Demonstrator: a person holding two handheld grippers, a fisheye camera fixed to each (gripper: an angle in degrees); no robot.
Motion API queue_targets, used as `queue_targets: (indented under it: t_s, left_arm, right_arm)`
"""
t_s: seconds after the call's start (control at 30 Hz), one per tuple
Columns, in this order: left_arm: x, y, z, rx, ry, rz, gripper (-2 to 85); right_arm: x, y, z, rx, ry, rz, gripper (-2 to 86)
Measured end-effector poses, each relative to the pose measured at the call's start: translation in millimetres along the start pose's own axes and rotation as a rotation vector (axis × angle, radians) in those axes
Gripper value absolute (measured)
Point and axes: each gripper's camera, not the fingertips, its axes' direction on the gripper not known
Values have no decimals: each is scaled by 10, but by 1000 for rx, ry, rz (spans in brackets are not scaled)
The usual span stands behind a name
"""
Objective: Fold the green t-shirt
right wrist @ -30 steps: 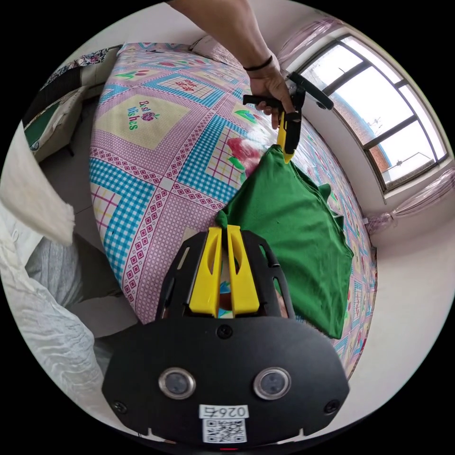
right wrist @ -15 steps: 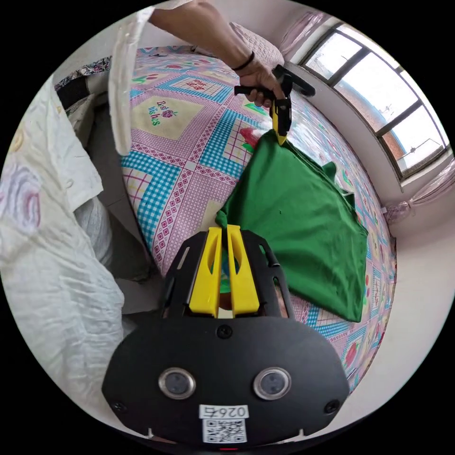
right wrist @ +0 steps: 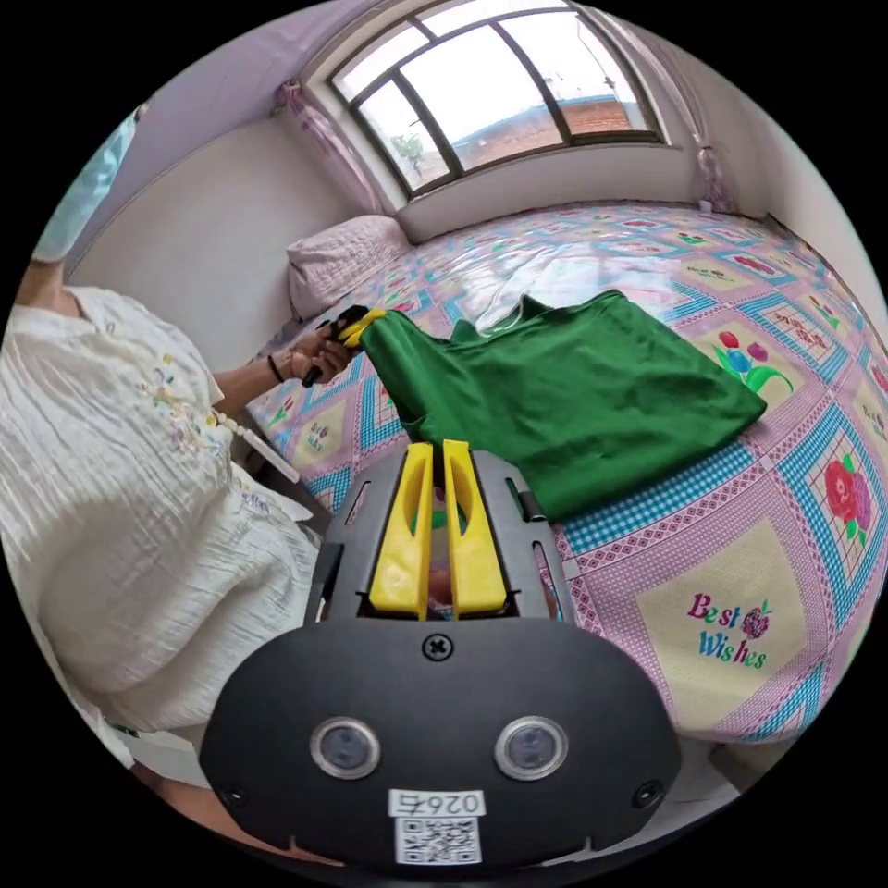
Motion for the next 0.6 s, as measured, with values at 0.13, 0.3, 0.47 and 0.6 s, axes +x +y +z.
queue_targets:
  t_s: [0.13,0.3,0.47,0.6]
  left_arm:
    - [114,-865,306,16,22,43,0]
    - [-180,-1825,635,51,-4,-46,2]
    - [-593,-2430,874,94,-103,-162,11]
    - [-827,-2587,918,123,-151,-232,43]
  right_arm:
    - [1088,-149,-445,113,-14,117,-13]
    - [2352,-269,-672,183,-75,278,-13]
    - [3324,-282,-751,222,-108,448,-13]
    - [3678,-249,-714,208,-117,523,-5]
